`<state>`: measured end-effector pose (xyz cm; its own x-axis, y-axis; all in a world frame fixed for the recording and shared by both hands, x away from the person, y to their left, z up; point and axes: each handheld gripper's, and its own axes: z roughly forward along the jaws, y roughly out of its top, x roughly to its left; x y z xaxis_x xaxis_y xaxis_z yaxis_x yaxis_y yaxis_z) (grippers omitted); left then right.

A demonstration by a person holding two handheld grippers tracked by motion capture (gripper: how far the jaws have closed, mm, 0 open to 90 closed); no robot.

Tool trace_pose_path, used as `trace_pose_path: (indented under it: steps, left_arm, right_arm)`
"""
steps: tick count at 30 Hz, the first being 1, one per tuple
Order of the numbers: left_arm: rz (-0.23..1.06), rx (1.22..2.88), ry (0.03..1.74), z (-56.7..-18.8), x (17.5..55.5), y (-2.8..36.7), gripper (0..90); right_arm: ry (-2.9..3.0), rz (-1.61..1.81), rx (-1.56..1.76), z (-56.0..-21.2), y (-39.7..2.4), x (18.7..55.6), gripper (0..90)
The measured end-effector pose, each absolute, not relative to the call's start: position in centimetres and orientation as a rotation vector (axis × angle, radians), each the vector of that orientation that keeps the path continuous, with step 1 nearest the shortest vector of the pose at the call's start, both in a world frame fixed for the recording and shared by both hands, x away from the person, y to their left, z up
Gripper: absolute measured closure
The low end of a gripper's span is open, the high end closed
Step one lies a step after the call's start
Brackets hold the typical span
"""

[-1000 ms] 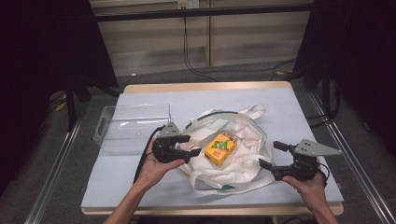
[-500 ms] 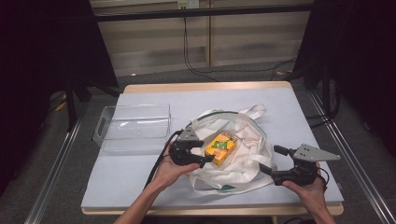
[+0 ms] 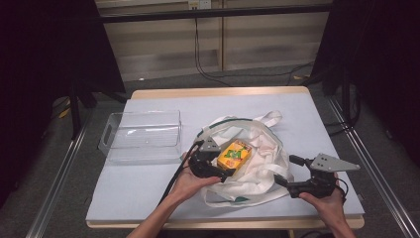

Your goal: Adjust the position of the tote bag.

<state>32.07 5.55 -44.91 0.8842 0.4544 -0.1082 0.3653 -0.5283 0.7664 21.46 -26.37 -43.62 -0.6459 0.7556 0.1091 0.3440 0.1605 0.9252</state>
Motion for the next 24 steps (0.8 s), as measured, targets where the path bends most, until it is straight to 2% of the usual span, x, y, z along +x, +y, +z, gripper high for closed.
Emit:
trace_pose_path:
  steps: [10,21,24]
  left_arm:
    - [0.160,2.233,0.606,-45.8,32.3,4.3,12.3]
    - [0.201,2.261,0.633,-46.5,32.5,3.7,14.5]
    - [0.195,2.256,0.641,-46.4,32.6,3.7,23.3]
  right_arm:
    - [2.085,1.475,1.036,-43.7,-26.1,21.7,11.9]
    - [2.096,1.467,1.031,-43.8,-26.1,21.7,12.4]
    - [2.098,1.474,1.028,-43.8,-26.0,21.7,12.4]
